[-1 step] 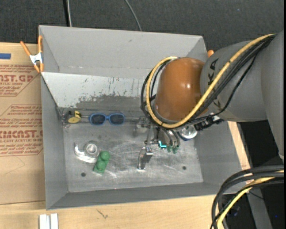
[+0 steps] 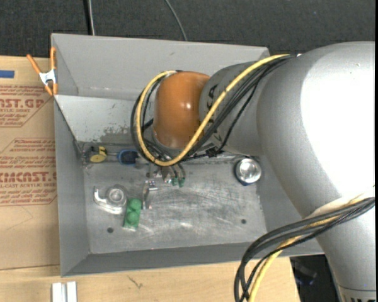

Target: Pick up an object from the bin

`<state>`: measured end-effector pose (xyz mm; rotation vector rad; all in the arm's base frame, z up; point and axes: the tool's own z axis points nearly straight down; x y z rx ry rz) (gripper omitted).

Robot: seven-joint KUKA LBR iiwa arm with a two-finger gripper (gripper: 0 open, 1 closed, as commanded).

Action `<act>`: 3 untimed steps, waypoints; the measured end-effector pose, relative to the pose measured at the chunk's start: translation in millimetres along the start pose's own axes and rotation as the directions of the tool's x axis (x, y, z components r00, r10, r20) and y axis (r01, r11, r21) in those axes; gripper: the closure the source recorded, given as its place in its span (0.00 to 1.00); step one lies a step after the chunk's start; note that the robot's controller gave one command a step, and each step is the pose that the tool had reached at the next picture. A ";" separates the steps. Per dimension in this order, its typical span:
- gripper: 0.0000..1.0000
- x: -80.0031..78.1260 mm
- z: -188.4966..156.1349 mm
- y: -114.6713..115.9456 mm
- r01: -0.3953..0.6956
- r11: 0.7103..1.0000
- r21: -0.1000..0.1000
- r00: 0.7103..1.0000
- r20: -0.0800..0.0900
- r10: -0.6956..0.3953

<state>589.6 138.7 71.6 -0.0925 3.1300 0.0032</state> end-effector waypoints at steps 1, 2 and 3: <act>0.00 36.6 -11.2 108.4 0.189 0.982 -0.004 0.982 -0.008 -0.189; 1.00 35.2 -11.8 105.4 0.184 0.983 -0.003 0.983 -0.009 -0.184; 1.00 30.1 -154.4 106.3 0.193 0.981 -0.001 0.981 0.001 -0.193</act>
Offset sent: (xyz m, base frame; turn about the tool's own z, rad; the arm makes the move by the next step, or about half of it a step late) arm -0.0415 0.1012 0.0110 -0.1837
